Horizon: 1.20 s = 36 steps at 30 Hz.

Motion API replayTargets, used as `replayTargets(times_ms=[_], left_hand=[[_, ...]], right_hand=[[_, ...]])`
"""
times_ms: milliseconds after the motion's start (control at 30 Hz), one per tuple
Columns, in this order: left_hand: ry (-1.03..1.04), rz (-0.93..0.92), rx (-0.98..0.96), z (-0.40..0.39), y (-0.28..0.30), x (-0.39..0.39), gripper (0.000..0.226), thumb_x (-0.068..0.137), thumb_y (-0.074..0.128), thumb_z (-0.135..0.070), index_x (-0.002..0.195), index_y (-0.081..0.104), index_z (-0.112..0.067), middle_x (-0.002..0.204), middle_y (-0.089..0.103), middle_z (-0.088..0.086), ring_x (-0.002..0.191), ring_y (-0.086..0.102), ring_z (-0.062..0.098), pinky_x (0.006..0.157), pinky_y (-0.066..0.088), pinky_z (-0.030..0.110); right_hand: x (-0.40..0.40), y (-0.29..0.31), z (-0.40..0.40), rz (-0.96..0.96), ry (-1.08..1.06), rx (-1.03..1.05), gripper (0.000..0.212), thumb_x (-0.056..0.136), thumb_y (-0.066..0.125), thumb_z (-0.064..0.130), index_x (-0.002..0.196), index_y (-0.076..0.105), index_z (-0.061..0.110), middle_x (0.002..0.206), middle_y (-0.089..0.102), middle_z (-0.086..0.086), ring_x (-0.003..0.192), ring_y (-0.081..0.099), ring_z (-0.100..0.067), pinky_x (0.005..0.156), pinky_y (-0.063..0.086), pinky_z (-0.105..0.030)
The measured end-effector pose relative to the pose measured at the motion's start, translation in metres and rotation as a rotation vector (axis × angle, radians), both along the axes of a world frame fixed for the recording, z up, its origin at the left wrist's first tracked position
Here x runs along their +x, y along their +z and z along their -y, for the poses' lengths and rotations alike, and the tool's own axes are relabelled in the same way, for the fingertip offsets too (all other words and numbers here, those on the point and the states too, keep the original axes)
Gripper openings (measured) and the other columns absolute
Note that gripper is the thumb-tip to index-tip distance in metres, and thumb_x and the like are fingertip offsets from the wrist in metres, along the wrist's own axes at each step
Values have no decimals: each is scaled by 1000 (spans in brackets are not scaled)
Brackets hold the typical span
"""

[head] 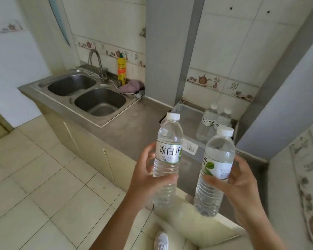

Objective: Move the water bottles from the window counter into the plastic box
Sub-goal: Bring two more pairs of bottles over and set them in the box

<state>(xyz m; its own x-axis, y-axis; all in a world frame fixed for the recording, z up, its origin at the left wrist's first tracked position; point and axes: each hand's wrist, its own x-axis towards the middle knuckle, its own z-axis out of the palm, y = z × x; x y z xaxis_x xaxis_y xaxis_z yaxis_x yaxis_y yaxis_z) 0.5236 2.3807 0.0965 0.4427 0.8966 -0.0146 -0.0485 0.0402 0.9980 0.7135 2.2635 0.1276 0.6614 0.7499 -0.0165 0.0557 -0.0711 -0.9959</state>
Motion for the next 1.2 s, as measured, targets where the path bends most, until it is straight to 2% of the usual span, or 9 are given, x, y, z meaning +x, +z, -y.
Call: replayTargets(times_ms=[233,333,500,633,733,800,1000,1100,1200], left_hand=[[-116,22,-7,-104,2,73,88,60,91,-5,121,47,-51,124,62,-13,102,66,1,72,56,18],[-142,26,43,-142,6,105,90,56,91,-5,124,49,-45,126,62,-7,103,68,4,74,57,21],[-216,46,90,-194,9,168,94,52,91,-12,133,48,-30,129,61,4,112,66,18,86,58,38],[-327,36,21,-231,5,217,97,50,90,-19,136,48,-26,128,63,-1,111,67,16,84,58,34],[-448,-20,-10,-251,-10,251,84,59,90,-3,132,52,-20,117,70,-6,105,69,12,83,57,32],[-511,-64,-24,-261,-23,269,76,63,88,3,127,55,-22,110,73,-9,99,71,10,81,58,31],[-662,-158,-36,-280,-65,302,76,60,91,-7,123,55,-33,119,67,-10,102,69,7,87,56,29],[-681,-187,-23,-286,-79,307,74,57,93,-10,117,57,-37,116,68,-12,106,66,7,91,51,31],[-706,-223,37,-290,-86,304,72,57,93,-16,115,57,-39,115,68,-16,111,61,4,96,47,31]], right_hand=[[70,0,-93,-44,-18,21,99,34,88,24,126,51,26,116,67,3,104,65,-21,89,53,-49],[97,5,-121,-31,-56,26,103,34,89,28,129,49,28,122,63,6,110,62,-20,92,51,-53],[134,7,-158,-3,-158,54,99,39,89,18,129,50,26,118,66,5,108,64,-18,90,53,-52],[153,4,-182,20,-225,62,90,44,88,14,125,52,27,117,67,7,106,65,-13,92,53,-49],[168,-4,-195,39,-260,44,88,47,89,13,124,52,31,119,66,8,109,64,-14,95,51,-49],[178,-14,-202,32,-266,37,86,51,89,4,125,52,29,120,66,6,109,64,-15,94,52,-47],[199,-50,-214,-45,-311,-24,79,48,85,5,115,52,31,107,70,15,102,67,-8,78,57,-24],[202,-68,-214,-34,-327,-102,78,54,87,-2,113,51,35,112,65,13,101,64,-1,73,55,-16],[203,-82,-211,-4,-301,-189,78,54,89,-1,113,52,35,114,64,12,102,64,-3,78,55,-21]])
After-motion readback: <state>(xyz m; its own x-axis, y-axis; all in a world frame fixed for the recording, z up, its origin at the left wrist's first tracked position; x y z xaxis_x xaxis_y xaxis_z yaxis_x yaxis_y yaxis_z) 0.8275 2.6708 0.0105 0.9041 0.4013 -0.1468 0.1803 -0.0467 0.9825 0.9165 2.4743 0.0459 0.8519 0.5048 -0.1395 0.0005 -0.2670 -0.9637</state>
